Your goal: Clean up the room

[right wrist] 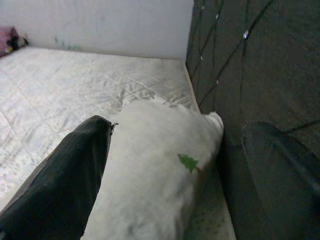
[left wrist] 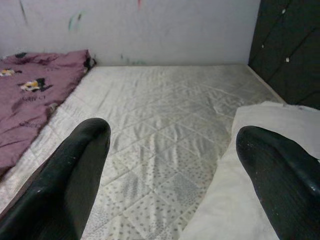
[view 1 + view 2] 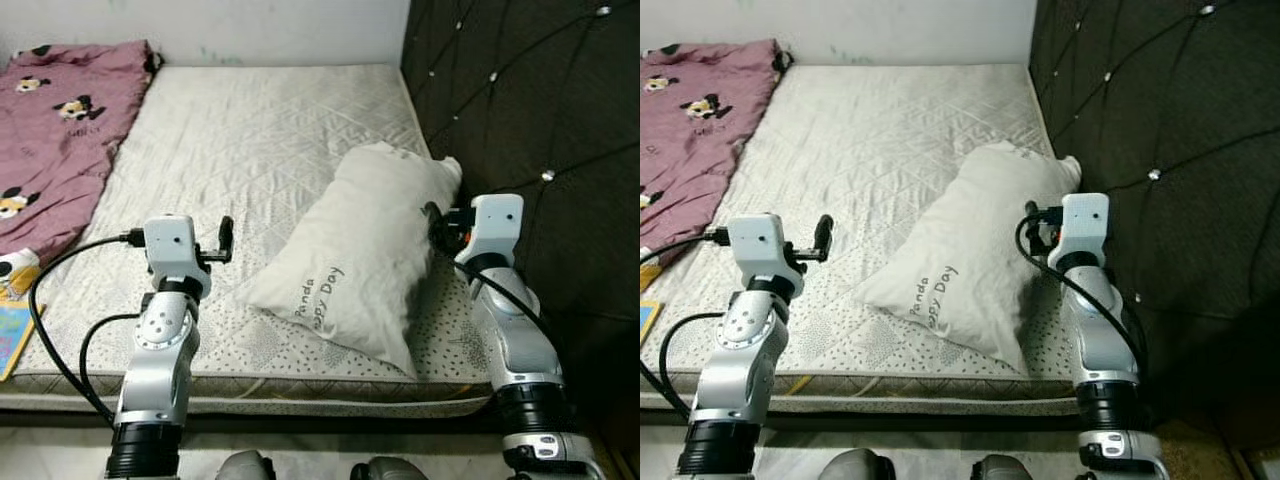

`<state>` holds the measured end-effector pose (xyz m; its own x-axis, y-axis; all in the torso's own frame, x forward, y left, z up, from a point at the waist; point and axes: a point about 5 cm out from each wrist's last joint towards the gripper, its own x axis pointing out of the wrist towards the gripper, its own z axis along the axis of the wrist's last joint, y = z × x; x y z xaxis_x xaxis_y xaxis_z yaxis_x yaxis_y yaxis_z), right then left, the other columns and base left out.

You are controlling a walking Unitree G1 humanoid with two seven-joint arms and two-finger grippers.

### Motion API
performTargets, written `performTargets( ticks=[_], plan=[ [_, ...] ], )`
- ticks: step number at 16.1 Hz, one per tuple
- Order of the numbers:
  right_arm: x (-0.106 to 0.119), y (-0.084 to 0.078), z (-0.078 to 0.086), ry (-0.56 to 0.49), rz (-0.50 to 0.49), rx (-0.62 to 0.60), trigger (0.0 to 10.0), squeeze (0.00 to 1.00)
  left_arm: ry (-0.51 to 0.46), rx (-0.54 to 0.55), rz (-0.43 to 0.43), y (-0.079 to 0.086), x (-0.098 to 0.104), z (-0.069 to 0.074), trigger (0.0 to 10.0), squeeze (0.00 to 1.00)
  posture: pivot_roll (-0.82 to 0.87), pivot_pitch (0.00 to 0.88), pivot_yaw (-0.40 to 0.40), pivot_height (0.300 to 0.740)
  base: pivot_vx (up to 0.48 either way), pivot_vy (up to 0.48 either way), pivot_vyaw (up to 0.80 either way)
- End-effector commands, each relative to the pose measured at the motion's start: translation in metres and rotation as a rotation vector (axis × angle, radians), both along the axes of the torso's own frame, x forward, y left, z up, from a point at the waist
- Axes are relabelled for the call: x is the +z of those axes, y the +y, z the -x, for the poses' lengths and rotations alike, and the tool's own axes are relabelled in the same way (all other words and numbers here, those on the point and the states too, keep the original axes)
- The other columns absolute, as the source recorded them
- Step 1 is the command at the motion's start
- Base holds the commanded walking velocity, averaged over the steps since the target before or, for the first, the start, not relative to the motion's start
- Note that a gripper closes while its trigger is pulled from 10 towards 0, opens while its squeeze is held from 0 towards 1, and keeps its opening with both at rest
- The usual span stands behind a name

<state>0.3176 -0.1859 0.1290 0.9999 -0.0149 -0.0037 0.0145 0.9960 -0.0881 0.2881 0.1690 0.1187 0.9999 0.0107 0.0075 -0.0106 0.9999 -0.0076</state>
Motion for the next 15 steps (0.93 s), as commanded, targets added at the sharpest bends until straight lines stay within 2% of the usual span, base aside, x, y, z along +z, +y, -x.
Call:
performTargets(
  ticks=[1,2,3,5,6,7,11,15],
  plan=[
    [0.000,-0.004,0.003,-0.030,0.034,-0.033,10.0,0.00,0.000,-0.012,0.000,0.004,-0.001,0.001,10.0,0.00,-0.04,0.044,0.056,0.740,0.000,0.000,0.00],
    [-0.003,-0.006,0.007,-0.008,0.033,-0.046,10.0,0.00,-0.003,-0.016,0.003,0.004,-0.002,0.002,10.0,0.00,-0.05,0.045,0.061,0.740,0.000,0.000,0.00],
    [-0.008,-0.009,0.014,0.017,-0.008,-0.031,10.0,0.00,0.001,-0.016,0.006,0.005,-0.006,0.005,10.0,0.00,-0.05,0.047,0.060,0.740,0.000,0.000,0.00],
    [-0.014,-0.018,0.024,0.015,-0.060,-0.085,10.0,0.00,0.002,-0.003,-0.009,0.005,-0.010,0.010,10.0,0.00,-0.05,0.053,0.056,0.740,0.000,0.000,0.00],
    [-0.013,-0.019,0.024,0.007,-0.029,-0.094,10.0,0.00,0.004,-0.001,-0.010,0.004,-0.011,0.011,10.0,0.00,-0.05,0.057,0.054,0.740,0.000,0.000,0.00],
    [-0.014,-0.017,0.023,0.015,-0.033,-0.094,10.0,0.00,0.005,-0.008,-0.011,0.001,-0.012,0.012,10.0,0.00,-0.05,0.064,0.054,0.740,0.000,0.000,0.00],
    [-0.013,-0.012,0.019,0.012,-0.067,-0.101,10.0,0.00,0.003,-0.017,-0.018,-0.003,-0.011,0.013,10.0,0.00,-0.03,0.090,0.055,0.740,0.000,0.000,-0.80],
    [-0.012,0.000,0.021,0.003,-0.088,-0.058,10.0,0.00,-0.001,-0.010,-0.023,-0.004,-0.010,0.014,10.0,0.00,-0.04,0.099,0.051,0.740,0.000,0.000,0.00]
  ],
)
